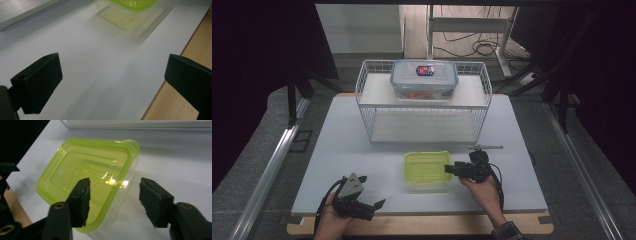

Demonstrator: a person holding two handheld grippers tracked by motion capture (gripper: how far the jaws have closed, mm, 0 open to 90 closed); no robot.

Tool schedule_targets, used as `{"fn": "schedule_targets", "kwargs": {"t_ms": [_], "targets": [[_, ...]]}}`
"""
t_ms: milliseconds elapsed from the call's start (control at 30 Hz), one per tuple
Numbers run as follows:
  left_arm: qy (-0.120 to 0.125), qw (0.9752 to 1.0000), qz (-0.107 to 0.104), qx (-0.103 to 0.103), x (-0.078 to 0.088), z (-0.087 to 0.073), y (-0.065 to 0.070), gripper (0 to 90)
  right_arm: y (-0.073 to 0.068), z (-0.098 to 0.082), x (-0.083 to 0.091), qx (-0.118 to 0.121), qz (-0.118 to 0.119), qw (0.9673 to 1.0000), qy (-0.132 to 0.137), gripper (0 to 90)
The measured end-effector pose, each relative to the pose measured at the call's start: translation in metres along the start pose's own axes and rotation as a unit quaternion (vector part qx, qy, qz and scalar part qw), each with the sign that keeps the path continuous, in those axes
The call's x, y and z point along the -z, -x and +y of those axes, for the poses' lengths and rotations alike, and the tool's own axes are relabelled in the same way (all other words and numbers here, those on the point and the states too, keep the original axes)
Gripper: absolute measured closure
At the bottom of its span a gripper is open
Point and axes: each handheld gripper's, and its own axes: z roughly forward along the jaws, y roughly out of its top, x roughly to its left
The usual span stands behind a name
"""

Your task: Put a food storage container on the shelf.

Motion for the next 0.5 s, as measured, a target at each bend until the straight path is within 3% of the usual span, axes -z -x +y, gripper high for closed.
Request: {"fn": "schedule_targets", "kwargs": {"t_ms": [67, 167, 400, 500], "targets": [[0.000, 1.0000, 0.000, -0.001, 0.000, 0.000, 0.000, 1.4, 0.003, 0.002, -0.004, -0.015, -0.001, 0.9999, 0.003, 50.4], [0.000, 1.0000, -0.001, 0.000, 0.000, 0.000, 0.000, 1.4, 0.009, 0.005, -0.007, -0.051, 0.016, 0.9985, 0.000, 56.3], [0.001, 1.0000, -0.001, 0.001, 0.001, 0.000, 0.000, 1.4, 0.018, 0.007, -0.016, -0.093, 0.044, 0.9946, -0.011, 70.7], [0.000, 1.0000, -0.001, -0.001, 0.000, 0.000, 0.000, 1.4, 0.025, 0.006, -0.017, -0.135, 0.077, 0.9878, -0.014, 75.2]]}}
